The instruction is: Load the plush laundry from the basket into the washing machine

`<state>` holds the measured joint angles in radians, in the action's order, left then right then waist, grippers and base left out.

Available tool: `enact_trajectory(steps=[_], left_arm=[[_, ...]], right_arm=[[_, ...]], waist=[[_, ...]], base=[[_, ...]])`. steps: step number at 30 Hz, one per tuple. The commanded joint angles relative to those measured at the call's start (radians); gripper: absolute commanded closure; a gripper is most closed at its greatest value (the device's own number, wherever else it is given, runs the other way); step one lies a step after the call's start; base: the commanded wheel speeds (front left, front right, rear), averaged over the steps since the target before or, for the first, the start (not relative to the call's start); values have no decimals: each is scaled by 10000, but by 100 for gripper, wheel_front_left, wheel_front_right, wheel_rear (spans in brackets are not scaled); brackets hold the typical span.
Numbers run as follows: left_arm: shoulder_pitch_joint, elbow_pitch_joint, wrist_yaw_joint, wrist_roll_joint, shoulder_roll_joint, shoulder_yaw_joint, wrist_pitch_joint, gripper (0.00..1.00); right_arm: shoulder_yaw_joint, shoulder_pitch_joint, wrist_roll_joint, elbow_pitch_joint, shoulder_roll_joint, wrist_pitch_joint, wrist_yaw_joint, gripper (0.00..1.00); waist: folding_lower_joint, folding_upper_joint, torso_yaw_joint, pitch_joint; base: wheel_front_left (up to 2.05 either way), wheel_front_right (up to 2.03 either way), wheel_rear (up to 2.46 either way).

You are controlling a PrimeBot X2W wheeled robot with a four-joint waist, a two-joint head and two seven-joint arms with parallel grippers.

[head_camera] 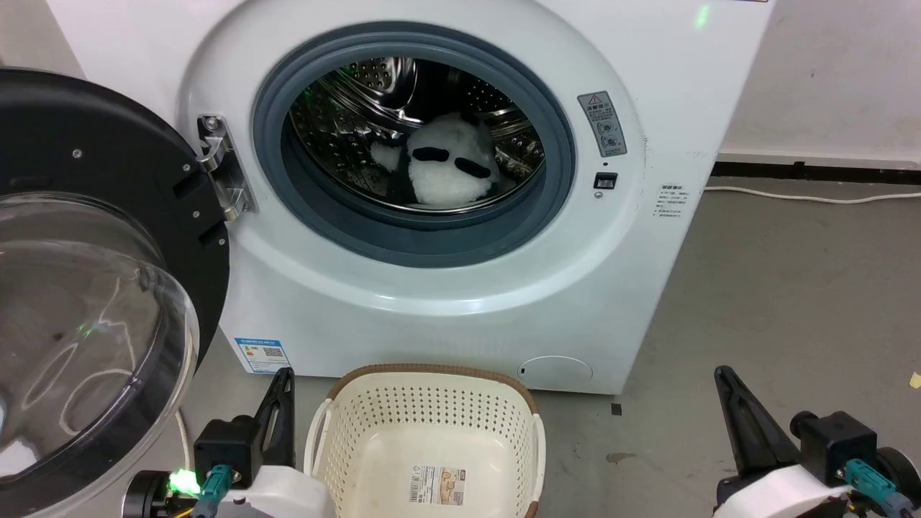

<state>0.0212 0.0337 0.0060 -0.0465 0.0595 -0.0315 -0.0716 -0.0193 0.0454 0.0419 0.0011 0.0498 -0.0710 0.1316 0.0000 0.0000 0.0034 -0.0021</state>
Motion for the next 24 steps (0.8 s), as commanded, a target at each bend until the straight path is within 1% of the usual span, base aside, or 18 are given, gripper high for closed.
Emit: enact_trajectory(steps=[1, 24], left_arm=[[-104, -72, -23, 76, -10, 40, 58, 100], [-181, -261, -50, 354, -70, 237, 528, 100]], right_arm=[[33, -210, -97, -8, 3, 49, -7, 100], [147, -384, -327, -10, 4, 522, -9, 100]], waist=[[0, 0, -1, 1], [0, 0, -25, 15]], base=[[0, 0, 0], [0, 0, 0]])
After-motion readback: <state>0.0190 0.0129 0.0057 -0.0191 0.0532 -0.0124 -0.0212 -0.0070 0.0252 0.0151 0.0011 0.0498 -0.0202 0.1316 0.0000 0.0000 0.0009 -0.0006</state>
